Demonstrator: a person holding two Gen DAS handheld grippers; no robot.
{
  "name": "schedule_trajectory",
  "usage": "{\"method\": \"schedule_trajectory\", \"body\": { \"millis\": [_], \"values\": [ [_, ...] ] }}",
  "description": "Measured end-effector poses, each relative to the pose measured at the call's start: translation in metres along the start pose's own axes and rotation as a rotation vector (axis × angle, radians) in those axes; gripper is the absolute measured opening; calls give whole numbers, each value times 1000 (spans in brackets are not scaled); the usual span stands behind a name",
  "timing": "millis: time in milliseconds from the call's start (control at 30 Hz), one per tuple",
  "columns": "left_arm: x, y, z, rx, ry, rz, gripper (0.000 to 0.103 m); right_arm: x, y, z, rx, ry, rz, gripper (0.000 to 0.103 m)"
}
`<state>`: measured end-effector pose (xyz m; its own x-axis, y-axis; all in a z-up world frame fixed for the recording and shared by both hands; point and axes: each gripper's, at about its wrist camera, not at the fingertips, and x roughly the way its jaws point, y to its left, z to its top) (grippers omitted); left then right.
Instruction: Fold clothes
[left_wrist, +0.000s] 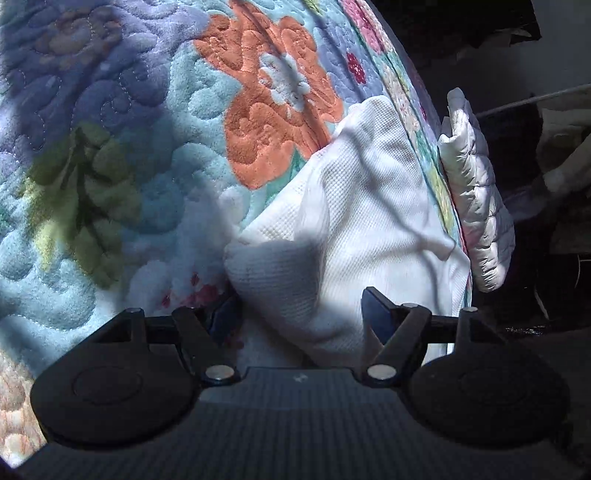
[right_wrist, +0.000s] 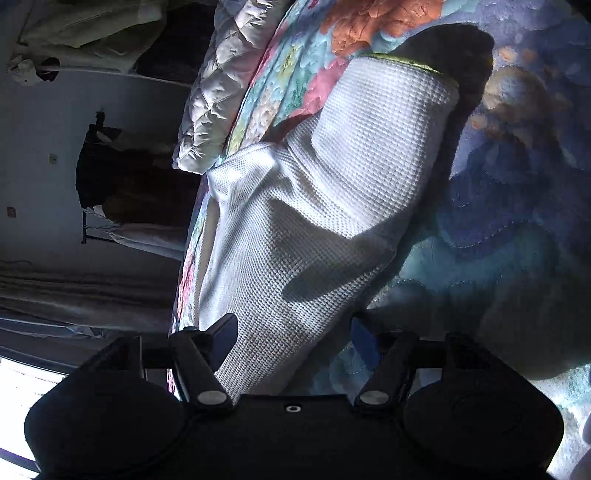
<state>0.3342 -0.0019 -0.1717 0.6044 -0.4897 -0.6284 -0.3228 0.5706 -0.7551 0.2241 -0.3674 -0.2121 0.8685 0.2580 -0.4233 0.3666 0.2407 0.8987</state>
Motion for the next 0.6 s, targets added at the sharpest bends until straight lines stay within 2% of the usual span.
{"method": "schedule_trajectory", "body": {
  "millis": [33, 67, 133, 167, 200, 267, 367, 433, 600],
  "values": [
    [3, -3, 1, 18, -10, 10, 66, 7, 0, 3, 17, -23, -2, 72],
    [5, -7, 2, 44, -21, 24, 47, 14, 3, 6, 12, -36, -9, 72],
    [7, -15, 1, 120, -44, 52, 33, 27, 14, 7, -59, -48, -22, 72],
    [7, -20, -1, 175, -57, 65, 24, 31, 19, 6, -111, -56, -31, 58],
    [4, -26, -6, 230, -77, 86, 23, 36, 26, 5, -195, -60, -38, 39],
    [-2, -39, -16, 341, -120, 132, 20, 30, 35, 2, -302, -69, -37, 32],
    [-17, -51, -30, 431, -173, 175, 20, 17, 49, -3, -445, -85, -32, 28],
    [-31, -52, -40, 467, -169, 192, 20, 1, 51, -4, -481, -58, -33, 27],
    [-86, -29, -74, 464, -52, 167, 20, -61, 37, -14, -477, 37, -68, 26]
  ]
}}
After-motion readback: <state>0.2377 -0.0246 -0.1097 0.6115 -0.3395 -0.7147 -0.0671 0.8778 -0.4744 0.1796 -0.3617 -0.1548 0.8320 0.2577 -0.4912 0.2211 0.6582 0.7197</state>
